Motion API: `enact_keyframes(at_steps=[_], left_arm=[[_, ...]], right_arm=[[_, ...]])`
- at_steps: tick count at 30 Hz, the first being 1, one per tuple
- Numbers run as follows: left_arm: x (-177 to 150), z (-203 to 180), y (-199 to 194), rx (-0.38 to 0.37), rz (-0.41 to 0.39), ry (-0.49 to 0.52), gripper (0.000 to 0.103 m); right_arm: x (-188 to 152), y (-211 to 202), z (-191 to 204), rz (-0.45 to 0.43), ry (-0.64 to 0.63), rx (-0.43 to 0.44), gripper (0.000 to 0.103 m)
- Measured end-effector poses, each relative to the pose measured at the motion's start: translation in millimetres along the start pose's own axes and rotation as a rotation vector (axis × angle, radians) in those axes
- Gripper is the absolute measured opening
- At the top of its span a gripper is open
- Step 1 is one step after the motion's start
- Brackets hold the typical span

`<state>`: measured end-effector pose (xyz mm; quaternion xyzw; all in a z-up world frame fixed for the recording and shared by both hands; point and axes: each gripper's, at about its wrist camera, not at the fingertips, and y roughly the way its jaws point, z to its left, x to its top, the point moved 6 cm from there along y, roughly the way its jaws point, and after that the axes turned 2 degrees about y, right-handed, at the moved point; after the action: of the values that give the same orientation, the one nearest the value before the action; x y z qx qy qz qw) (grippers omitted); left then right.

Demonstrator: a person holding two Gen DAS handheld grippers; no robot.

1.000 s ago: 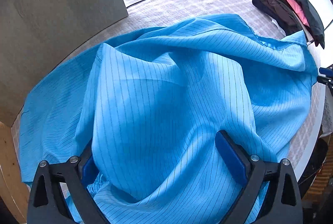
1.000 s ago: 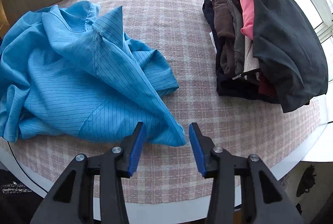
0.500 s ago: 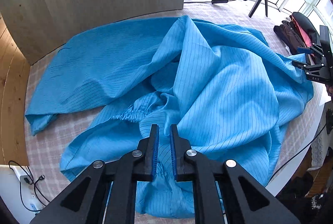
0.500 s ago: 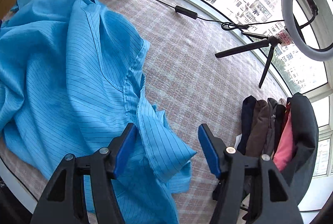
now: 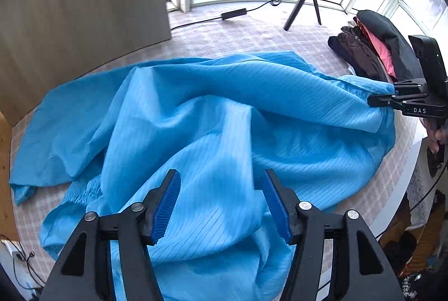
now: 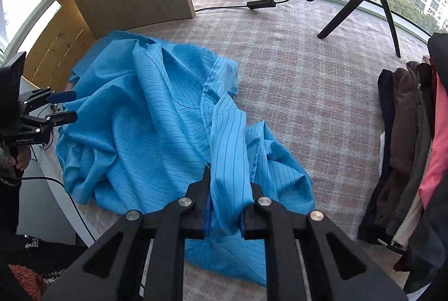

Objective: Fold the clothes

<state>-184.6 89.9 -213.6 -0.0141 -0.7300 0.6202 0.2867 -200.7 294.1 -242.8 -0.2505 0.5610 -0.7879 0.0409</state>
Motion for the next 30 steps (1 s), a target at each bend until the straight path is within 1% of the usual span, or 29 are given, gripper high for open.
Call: enact_keyframes(at_steps=[1, 2, 4, 5, 6, 8, 10, 12, 14, 17, 19, 22, 25, 26, 28, 30], left_arm=[[13, -29, 9, -0.027, 0.006, 0.06, 0.075], [26, -52, 19, -0.06, 0.019, 0.088, 0.079], [47, -83, 38, -0.135, 0.056, 0.069, 0.079], [53, -88, 44, -0.142, 0.068, 0.037, 0.079], [56, -89, 51, -0.121, 0.079, 0.01, 0.079], [62, -90, 63, -0.081, 0.101, -0.043, 0.079], [64, -88, 77, -0.035, 0.131, -0.101, 0.079], [54, -77, 92, -0.003, 0.176, -0.188, 0.079], [45, -69, 102, 0.002, 0.21, -0.268, 0.079], [39, -65, 114, 0.02, 0.254, -0.324, 0.079], [36, -67, 118, 0.035, 0.28, -0.33, 0.079], [26, -65, 99, 0.032, 0.243, -0.36, 0.079], [17, -56, 76, 0.059, 0.209, -0.369, 0.079], [13, -53, 70, 0.056, 0.206, -0.38, 0.079], [9, -49, 68, 0.025, 0.212, -0.418, 0.079], [9, -49, 68, 0.014, 0.215, -0.436, 0.079]], right_arm=[[-5, -1, 1, -0.005, -0.003, -0.002, 0.014], [-9, -3, 2, -0.01, -0.007, -0.004, 0.014], [-21, -3, 0, -0.024, -0.011, -0.016, 0.014], [-29, -3, -2, -0.029, -0.014, -0.033, 0.014], [-36, -1, -5, -0.033, -0.008, -0.04, 0.014], [-52, 3, -12, -0.034, 0.023, -0.019, 0.014], [-63, 9, -18, -0.034, 0.031, -0.03, 0.014], [-67, 10, -18, -0.041, 0.024, -0.035, 0.014], [-70, 12, -17, -0.048, 0.016, -0.039, 0.014], [-68, 11, -11, -0.061, -0.012, -0.038, 0.014], [-68, 9, -7, -0.067, -0.034, -0.045, 0.014], [-68, 5, -13, -0.068, -0.028, -0.059, 0.014], [-71, 3, -23, -0.064, -0.002, -0.075, 0.014], [-71, 4, -25, -0.063, 0.004, -0.073, 0.014], [-70, 5, -25, -0.066, 0.002, -0.064, 0.014], [-68, 5, -18, -0.069, -0.02, -0.068, 0.014]])
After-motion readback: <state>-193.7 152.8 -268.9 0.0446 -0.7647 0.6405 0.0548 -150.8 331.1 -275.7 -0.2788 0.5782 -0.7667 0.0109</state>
